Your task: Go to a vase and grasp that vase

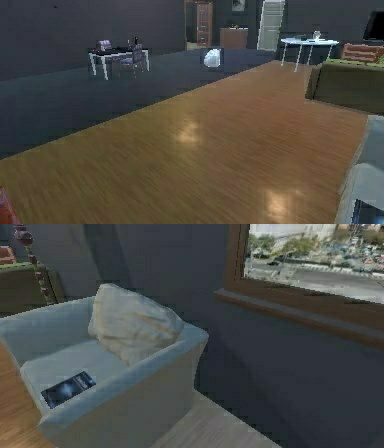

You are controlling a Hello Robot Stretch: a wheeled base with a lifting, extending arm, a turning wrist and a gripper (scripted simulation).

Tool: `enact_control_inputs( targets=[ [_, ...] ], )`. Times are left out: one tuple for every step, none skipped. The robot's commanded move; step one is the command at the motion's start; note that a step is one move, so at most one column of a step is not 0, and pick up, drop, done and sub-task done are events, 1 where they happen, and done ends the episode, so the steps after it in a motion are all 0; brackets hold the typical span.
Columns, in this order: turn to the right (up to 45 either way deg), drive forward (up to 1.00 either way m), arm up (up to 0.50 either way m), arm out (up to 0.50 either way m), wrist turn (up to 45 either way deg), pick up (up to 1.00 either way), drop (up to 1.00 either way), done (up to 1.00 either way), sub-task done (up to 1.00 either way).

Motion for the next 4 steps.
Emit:
enact_control_inputs(
  targets=[
    [-3.0,0.0,0.0,0.0,0.0,0.0,0.0,0.0,0.0],
    [0.0,0.4,0.0,0.0,0.0,0.0,0.0,0.0,0.0],
    [-18.0,0.0,0.0,0.0,0.0,0.0,0.0,0.0,0.0],
    [0.0,1.0,0.0,0.0,0.0,0.0,0.0,0.0,0.0]
  ],
)
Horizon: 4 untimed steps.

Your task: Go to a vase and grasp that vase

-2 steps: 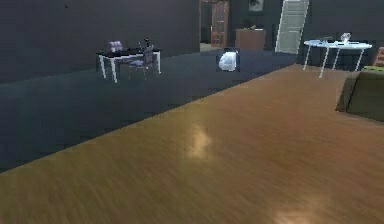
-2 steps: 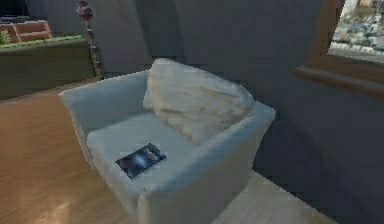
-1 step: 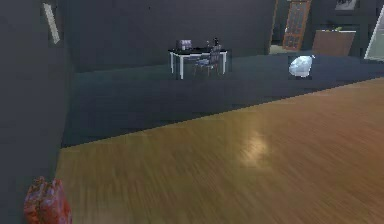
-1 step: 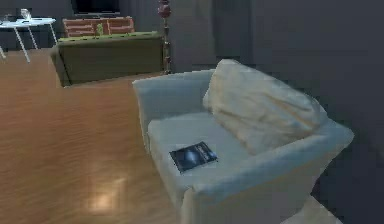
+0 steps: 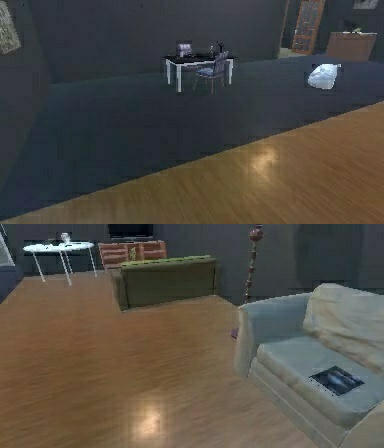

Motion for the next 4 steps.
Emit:
enact_control_inputs(
  targets=[
    [-3.0,0.0,0.0,0.0,0.0,0.0,0.0,0.0,0.0],
    [0.0,1.0,0.0,0.0,0.0,0.0,0.0,0.0,0.0],
    [0.0,1.0,0.0,0.0,0.0,0.0,0.0,0.0,0.0],
    [0.0,1.0,0.0,0.0,0.0,0.0,0.0,0.0,0.0]
  ],
)
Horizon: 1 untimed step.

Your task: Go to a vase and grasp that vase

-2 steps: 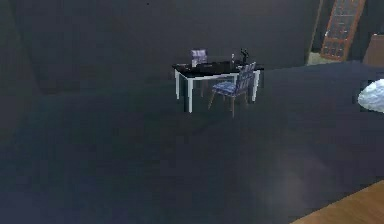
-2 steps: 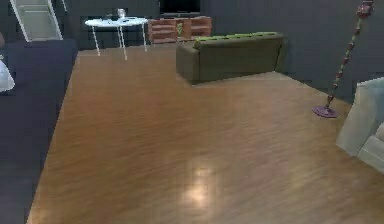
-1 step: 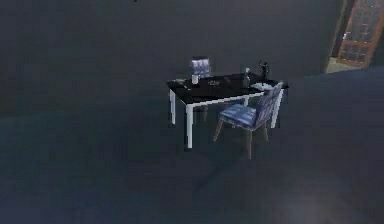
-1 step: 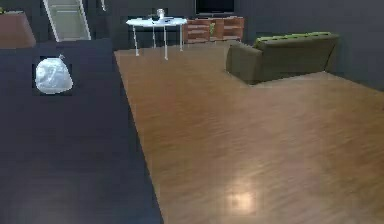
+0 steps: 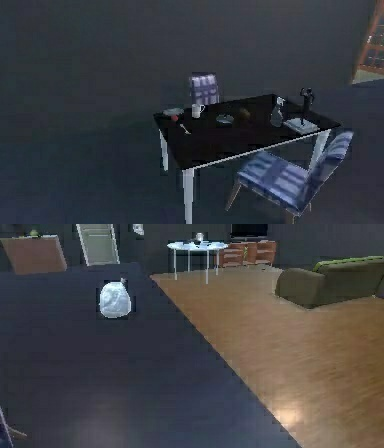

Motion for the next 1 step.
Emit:
enact_control_inputs(
  targets=[
    [0.0,0.65,0.0,0.0,0.0,0.0,0.0,0.0,0.0]
  ],
)
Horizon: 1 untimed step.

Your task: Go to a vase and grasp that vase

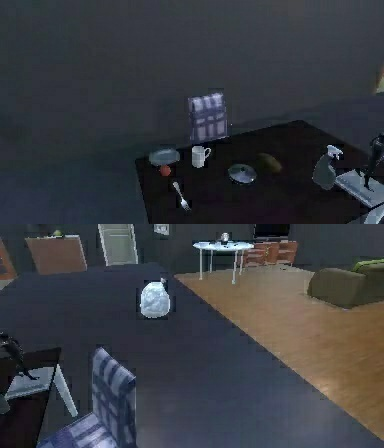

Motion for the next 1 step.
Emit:
enact_control_inputs(
  targets=[
    [-45.0,0.0,0.0,0.0,0.0,0.0,0.0,0.0,0.0]
  ],
)
